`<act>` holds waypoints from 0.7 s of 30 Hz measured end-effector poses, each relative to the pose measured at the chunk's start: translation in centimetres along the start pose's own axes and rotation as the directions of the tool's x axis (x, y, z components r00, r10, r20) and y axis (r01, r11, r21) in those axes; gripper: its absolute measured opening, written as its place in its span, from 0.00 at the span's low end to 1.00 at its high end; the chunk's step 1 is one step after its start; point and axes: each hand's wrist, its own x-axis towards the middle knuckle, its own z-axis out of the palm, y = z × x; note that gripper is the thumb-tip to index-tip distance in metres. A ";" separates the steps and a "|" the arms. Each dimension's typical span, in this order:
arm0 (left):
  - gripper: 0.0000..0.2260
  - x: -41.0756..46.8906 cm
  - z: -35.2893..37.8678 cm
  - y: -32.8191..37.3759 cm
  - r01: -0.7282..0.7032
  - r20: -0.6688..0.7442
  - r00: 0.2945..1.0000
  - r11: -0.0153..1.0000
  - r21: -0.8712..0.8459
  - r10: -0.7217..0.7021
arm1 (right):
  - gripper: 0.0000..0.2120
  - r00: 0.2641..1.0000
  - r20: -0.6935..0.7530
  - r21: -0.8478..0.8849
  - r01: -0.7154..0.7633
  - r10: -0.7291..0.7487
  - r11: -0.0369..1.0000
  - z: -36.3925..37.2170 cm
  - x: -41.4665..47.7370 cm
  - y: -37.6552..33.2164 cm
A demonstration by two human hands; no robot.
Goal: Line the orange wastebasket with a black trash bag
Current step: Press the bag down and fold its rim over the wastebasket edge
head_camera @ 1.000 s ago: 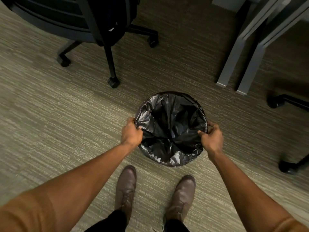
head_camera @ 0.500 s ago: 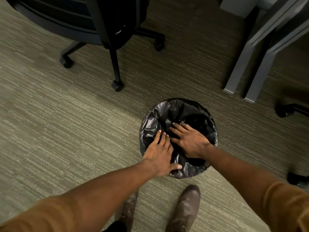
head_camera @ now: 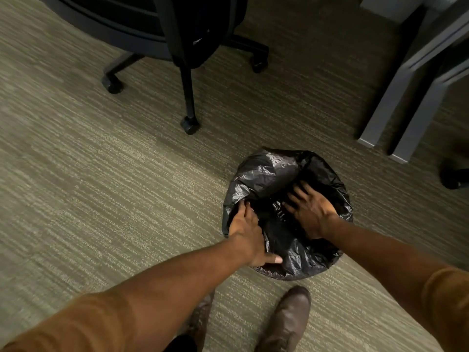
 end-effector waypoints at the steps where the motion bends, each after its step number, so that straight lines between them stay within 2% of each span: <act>1: 0.55 -0.1 -0.3 0.2 -0.013 -0.029 0.999 1.000 -0.008 0.013 | 0.45 1.000 -0.027 0.048 0.007 -0.006 0.999 -0.6 -0.4 -0.1; 3: 0.50 -0.5 -1.1 0.3 -0.041 -0.100 0.994 0.998 -0.047 0.036 | 0.40 0.993 -0.119 0.167 0.020 0.000 0.986 -1.6 -1.4 -0.8; 5: 0.39 -1.1 -2.3 -0.1 -0.072 -0.233 0.971 0.991 -0.108 0.045 | 0.27 0.958 -0.282 0.276 0.033 0.048 0.961 -1.9 -2.6 -2.0; 7: 0.28 -1.5 -3.4 -0.9 -0.088 -0.417 0.908 0.987 -0.133 0.024 | 0.21 0.916 -0.371 0.390 0.008 0.149 0.921 -1.7 -3.7 -3.6; 8: 0.27 -1.5 -3.7 -1.4 -0.068 -0.495 0.869 0.988 -0.136 -0.009 | 0.22 0.910 -0.363 0.442 -0.024 0.203 0.897 -1.5 -4.2 -4.4; 10: 0.30 -1.4 -4.1 -2.4 -0.020 -0.600 0.792 0.979 -0.202 -0.108 | 0.29 0.926 -0.274 0.517 -0.086 0.260 0.852 -1.0 -4.8 -6.0; 12: 0.37 -1.0 -4.2 -3.3 0.008 -0.643 0.740 0.959 -0.285 -0.197 | 0.40 0.959 -0.132 0.552 -0.138 0.249 0.823 -0.6 -5.1 -7.2; 15: 0.51 -0.3 -4.3 -4.5 0.025 -0.579 0.766 0.914 -0.406 -0.278 | 0.50 0.979 0.015 0.576 -0.174 0.203 0.799 -0.4 -5.0 -8.1; 17: 0.51 0.2 -4.5 -4.9 0.013 -0.537 0.780 0.867 -0.498 -0.320 | 0.53 0.982 0.061 0.596 -0.181 0.181 0.782 -0.1 -4.7 -8.4; 21: 0.43 1.2 -4.4 -6.3 -0.046 -0.510 0.765 0.757 -0.652 -0.393 | 0.55 0.975 0.190 0.614 -0.207 0.111 0.762 1.1 -3.8 -8.6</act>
